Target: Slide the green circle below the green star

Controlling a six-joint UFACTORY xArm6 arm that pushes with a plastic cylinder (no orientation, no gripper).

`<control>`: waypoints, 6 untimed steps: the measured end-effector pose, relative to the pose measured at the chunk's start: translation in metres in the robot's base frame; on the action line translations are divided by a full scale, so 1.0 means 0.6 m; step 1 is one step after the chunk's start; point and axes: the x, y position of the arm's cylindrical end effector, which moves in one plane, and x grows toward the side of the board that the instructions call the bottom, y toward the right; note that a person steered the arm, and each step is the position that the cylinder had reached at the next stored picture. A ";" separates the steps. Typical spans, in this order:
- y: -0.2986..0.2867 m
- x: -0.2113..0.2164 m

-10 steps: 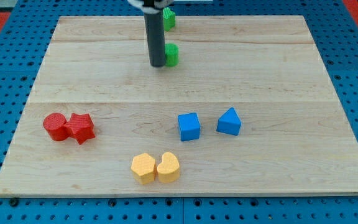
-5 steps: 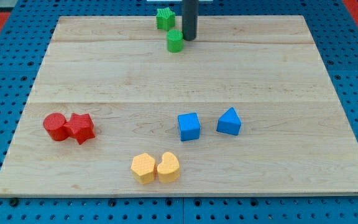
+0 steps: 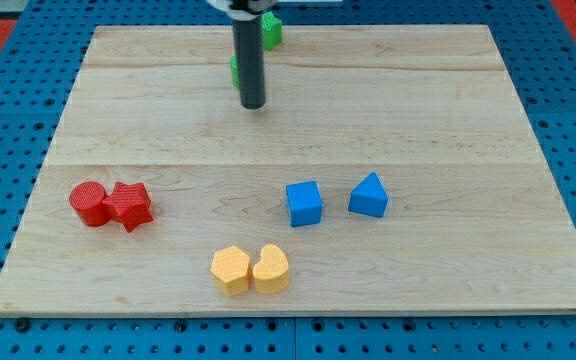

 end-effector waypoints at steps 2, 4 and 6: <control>0.026 -0.102; 0.057 -0.131; 0.094 -0.105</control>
